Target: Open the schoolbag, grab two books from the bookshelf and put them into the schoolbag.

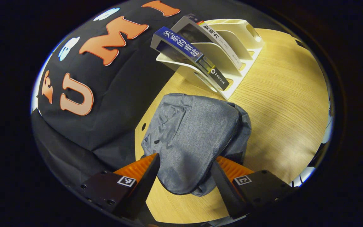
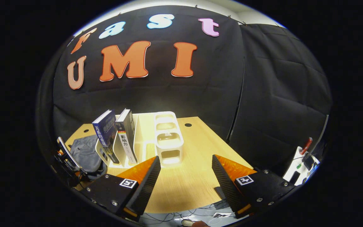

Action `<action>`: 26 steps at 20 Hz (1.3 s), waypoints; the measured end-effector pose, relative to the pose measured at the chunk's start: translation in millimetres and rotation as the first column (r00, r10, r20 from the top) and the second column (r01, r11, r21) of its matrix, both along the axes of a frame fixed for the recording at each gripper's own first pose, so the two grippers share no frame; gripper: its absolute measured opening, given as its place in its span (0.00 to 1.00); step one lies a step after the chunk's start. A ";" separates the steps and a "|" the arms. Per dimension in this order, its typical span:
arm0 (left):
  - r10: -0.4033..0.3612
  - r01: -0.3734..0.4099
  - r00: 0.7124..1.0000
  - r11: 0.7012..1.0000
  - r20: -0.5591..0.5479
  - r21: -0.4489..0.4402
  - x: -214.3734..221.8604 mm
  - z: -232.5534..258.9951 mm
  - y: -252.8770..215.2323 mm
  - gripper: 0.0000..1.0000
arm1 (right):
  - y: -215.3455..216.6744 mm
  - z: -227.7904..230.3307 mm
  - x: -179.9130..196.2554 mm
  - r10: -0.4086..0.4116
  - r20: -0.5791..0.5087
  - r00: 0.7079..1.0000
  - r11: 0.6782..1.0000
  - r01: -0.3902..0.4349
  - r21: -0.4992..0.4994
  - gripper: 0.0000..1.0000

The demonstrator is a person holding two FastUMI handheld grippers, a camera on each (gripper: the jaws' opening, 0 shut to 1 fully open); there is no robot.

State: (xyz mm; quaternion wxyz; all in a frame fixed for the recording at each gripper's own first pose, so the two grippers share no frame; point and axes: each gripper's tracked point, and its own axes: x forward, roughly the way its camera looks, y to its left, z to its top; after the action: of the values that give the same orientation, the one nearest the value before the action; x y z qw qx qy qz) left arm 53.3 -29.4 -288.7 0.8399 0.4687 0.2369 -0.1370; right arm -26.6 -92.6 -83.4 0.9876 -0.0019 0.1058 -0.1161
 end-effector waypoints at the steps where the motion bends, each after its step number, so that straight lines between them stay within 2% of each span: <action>1: -0.020 0.020 1.000 1.000 -0.004 0.005 2.9 0.9 -3.6 0.96 | 4.2 0.3 3.3 0.006 0.005 1.000 1.000 -0.006 0.015 0.98; 3: -0.049 0.049 0.997 0.999 -0.056 0.002 -2.2 -7.8 -7.3 0.92 | 10.9 -3.3 13.0 0.021 -0.004 1.000 1.000 -0.021 0.012 0.98; 4: -0.053 0.052 0.997 0.999 -0.059 -0.008 -3.6 -7.5 -9.4 0.81 | 14.2 -4.2 17.5 0.034 -0.007 0.999 0.999 -0.034 -0.002 0.98; 5: -0.052 0.052 0.997 0.999 -0.064 -0.003 -4.1 -10.6 -11.0 0.63 | 17.9 -2.0 20.8 0.046 -0.004 0.999 0.999 -0.046 -0.016 0.98; 6: -0.052 0.052 0.996 0.999 -0.068 0.001 -5.7 -13.2 -11.0 0.53 | 21.0 2.5 21.5 0.054 0.004 0.999 0.998 -0.054 -0.024 0.98; 7: -0.057 0.057 0.995 0.998 -0.076 -0.005 -6.5 -16.3 -15.5 0.49 | 23.6 7.6 21.8 0.054 0.020 0.998 0.998 -0.054 -0.022 0.98; 9: -0.053 0.053 0.992 0.999 -0.110 -0.002 -10.0 -23.7 -19.0 0.25 | 26.0 14.2 21.3 0.035 0.037 0.999 0.999 -0.036 0.015 0.98; 10: -0.055 0.055 0.991 0.998 -0.121 -0.006 -11.2 -23.8 -21.1 0.09 | 27.6 17.2 20.8 0.027 0.048 0.998 0.999 -0.030 0.042 0.98; 14: -0.103 0.103 0.986 0.995 -0.131 -0.003 -5.3 -17.8 -24.9 0.04 | 27.1 22.4 20.8 0.012 0.044 0.999 0.997 -0.016 0.081 0.98; 15: -0.115 0.112 0.980 0.993 -0.163 -0.030 -6.8 -17.9 -25.7 0.02 | 29.2 23.6 20.5 0.012 0.036 0.999 0.996 -0.015 0.091 0.98; 18: -0.098 0.074 0.957 0.993 -0.274 -0.097 -7.8 -8.5 -18.2 0.01 | 41.0 27.4 19.4 0.031 0.018 0.999 0.995 -0.032 0.091 0.98; 20: -0.127 0.088 0.937 0.987 -0.324 -0.132 -3.7 7.0 -17.2 0.01 | 40.9 34.9 16.1 -0.003 0.031 1.000 0.998 0.001 0.063 0.98; 26: -0.200 0.113 0.898 0.966 -0.392 -0.234 21.4 67.6 -8.1 0.01 | 67.7 37.8 8.0 -0.028 0.028 0.999 0.994 0.025 0.103 0.98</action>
State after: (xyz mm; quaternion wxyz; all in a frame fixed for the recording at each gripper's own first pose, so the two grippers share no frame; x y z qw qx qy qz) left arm 74.7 -37.5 -221.1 0.8009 0.3576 0.3547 -0.3240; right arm -18.6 -24.9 -45.5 0.9862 0.0517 0.0973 -0.1235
